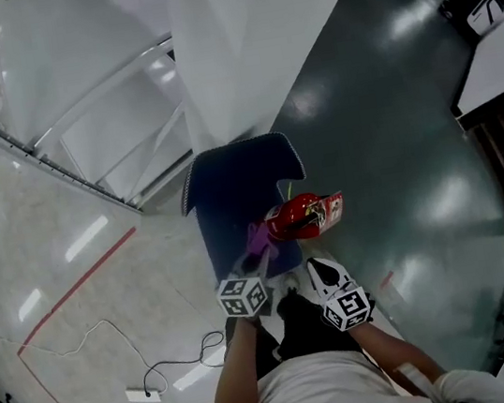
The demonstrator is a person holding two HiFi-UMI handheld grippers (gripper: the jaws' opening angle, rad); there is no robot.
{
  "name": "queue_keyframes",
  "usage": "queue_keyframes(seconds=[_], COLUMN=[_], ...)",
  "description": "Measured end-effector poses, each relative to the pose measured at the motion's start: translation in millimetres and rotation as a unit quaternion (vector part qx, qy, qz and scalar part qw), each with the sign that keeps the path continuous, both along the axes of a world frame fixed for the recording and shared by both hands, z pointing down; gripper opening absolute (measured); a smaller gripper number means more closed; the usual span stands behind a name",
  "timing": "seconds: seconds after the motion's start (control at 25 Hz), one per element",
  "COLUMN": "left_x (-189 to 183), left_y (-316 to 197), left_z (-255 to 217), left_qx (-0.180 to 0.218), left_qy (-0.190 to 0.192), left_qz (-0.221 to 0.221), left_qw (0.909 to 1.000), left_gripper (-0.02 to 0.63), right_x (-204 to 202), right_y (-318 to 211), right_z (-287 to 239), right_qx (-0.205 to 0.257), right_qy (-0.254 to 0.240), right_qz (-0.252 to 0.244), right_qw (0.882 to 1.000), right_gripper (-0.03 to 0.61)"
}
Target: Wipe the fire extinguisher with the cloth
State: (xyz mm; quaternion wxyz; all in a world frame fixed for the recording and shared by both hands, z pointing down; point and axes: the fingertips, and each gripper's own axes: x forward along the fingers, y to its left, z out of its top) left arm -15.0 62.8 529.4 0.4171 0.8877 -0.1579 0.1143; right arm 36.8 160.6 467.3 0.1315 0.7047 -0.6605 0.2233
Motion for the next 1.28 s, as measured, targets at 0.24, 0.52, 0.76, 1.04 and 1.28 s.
queue_keyframes(seconds=[0.24,0.52,0.76,1.04,1.28], left_x=[-11,-12,-14,5,27], left_y=[7,40,76,69,68], left_z=[38,48,85,176,249], left_qx=[-0.01,0.012,-0.031,-0.038,-0.097], left_qy=[-0.026,-0.094,-0.134,-0.161,-0.152], left_qz=[-0.089,-0.22,-0.285,-0.287,-0.298], left_qw=[0.9957,0.9708,0.9486,0.9437,0.9374], left_gripper=[0.057,0.057,0.057,0.057,0.057], right_x=[8,23,33,27,31], right_y=[-1,3,15,8,14], right_z=[30,39,51,95,126], right_qx=[-0.007,-0.007,-0.03,-0.047,-0.066], right_qy=[-0.014,-0.054,-0.079,-0.073,-0.08], right_qz=[-0.124,-0.236,-0.245,-0.236,-0.232], right_qw=[0.992,0.97,0.966,0.968,0.967], right_gripper=[0.012,0.012,0.012,0.012,0.012])
